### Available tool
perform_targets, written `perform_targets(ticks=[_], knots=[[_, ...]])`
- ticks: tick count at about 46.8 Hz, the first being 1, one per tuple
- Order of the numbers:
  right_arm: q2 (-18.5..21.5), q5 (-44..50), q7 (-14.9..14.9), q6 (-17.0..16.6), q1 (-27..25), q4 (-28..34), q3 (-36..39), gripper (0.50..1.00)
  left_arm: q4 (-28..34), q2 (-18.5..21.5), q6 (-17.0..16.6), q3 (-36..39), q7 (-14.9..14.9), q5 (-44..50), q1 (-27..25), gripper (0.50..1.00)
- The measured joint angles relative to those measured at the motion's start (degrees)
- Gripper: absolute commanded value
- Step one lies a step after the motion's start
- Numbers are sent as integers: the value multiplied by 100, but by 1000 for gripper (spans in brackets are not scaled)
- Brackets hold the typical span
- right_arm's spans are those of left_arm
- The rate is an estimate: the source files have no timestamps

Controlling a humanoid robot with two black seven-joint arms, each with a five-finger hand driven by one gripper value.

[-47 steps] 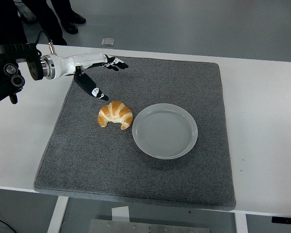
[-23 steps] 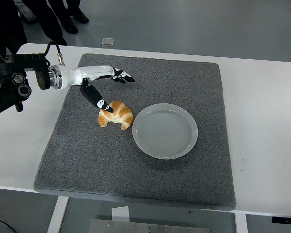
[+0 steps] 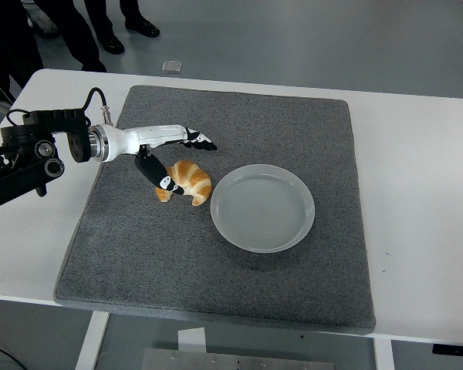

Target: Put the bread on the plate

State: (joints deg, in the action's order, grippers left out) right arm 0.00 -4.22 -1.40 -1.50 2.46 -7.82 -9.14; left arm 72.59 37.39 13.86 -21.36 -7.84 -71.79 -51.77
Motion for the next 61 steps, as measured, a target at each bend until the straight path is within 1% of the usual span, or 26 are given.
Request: perform_targets(ticks=[10,17,23,29,36,39,42,46,48,52,56,57,61], knots=[[0,0,0,0,0,0,0,952,-51,-145,-425,96,-215,-135,180,943],[0,0,0,0,0,0,0,952,-90,-240,-659,131,-245,-247,270,943],[0,0,0,0,0,0,0,952,-213,-256,-684,140,-249,-257,308,943],[0,0,-1,0,0,0,0,952,-378,-285,-684,141,-355,-258,324,943],[0,0,0,0,0,0,0,952,-488,-362,-707,140,-393,-257,326,930],[0,0,-1,0,0,0,0,952,-586,-465,-714,136,-402,-257,333,913],[0,0,-1,0,0,0,0,952,-675,-524,-717,133,-445,-251,336,864],[0,0,0,0,0,0,0,952,-726,-539,-719,131,-611,-248,392,746],[0,0,0,0,0,0,0,952,-733,-540,-719,131,-666,-249,427,677],[0,0,-1,0,0,0,0,952,-733,-540,-722,143,-709,-263,462,583],[0,0,0,0,0,0,0,952,-731,-540,-723,210,-714,-271,455,508],[0,0,0,0,0,0,0,952,-730,-540,-723,228,-714,-279,440,500],[0,0,0,0,0,0,0,952,-727,-536,-722,245,-714,-318,412,500]])
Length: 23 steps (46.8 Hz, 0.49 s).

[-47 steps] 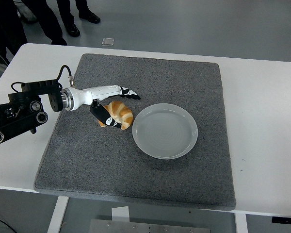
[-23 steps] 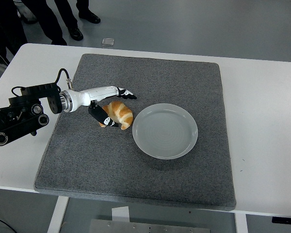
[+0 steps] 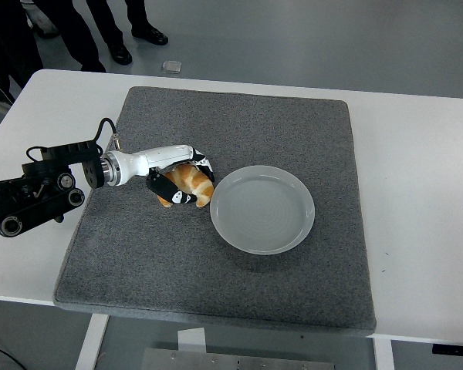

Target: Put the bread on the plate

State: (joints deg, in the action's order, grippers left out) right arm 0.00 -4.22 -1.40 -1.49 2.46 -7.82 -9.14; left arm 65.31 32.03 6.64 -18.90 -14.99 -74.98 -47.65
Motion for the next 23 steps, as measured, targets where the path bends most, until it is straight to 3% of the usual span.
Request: perform_targets(ticks=[23], knots=[[0,0,0,0,0,0,0,952,56,104,-4,-71,13,18,-290,500]])
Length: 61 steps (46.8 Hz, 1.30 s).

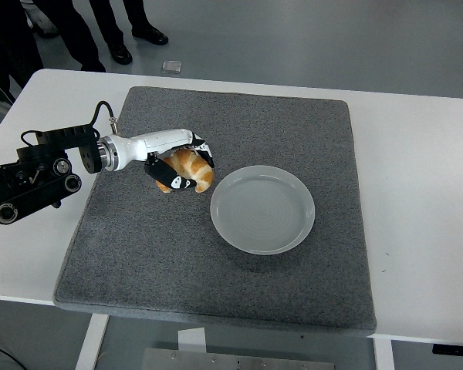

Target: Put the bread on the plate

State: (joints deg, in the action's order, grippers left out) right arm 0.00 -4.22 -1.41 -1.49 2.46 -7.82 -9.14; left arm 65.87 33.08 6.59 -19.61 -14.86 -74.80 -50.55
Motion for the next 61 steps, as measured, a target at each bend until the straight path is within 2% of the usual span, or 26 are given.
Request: perform_targets(ticks=[14,22,29,38,61], knots=[[0,0,0,0,0,0,0,952,34,61,5,2,-2,4,-96,500],[0,0,0,0,0,0,0,952,236,347,3,-17,-2,22,-285,500],[0,0,0,0,0,0,0,952,414,718,8,-31,9,66,-575,500],[0,0,0,0,0,0,0,952,420,896,22,-36,9,89,-1009,500],[0,0,0,1,0,0,0,952,417,896,455,24,61,125,-2277,500]])
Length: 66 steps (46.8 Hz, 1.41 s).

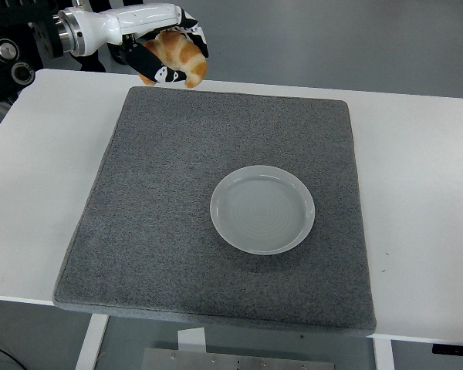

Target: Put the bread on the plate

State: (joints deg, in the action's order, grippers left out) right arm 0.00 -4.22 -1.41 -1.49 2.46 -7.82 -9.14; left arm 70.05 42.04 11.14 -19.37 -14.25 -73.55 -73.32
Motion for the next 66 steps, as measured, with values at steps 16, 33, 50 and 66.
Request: perform_targets(ticks=[16,33,50,66], knots=[[0,0,-1,-1,-1,0,0,952,13,-519,91,38,37,-19,-236,500],[0,0,-1,0,-2,0,-1,952,-19,-1733,-22,47,277,-122,108,500],[0,0,0,1,0,0,0,952,-3,-2340,-398,339,336,-685,712,500],[0,0,1,0,1,0,0,952,-1,-2372,-692,397,323,-863,1353,500]])
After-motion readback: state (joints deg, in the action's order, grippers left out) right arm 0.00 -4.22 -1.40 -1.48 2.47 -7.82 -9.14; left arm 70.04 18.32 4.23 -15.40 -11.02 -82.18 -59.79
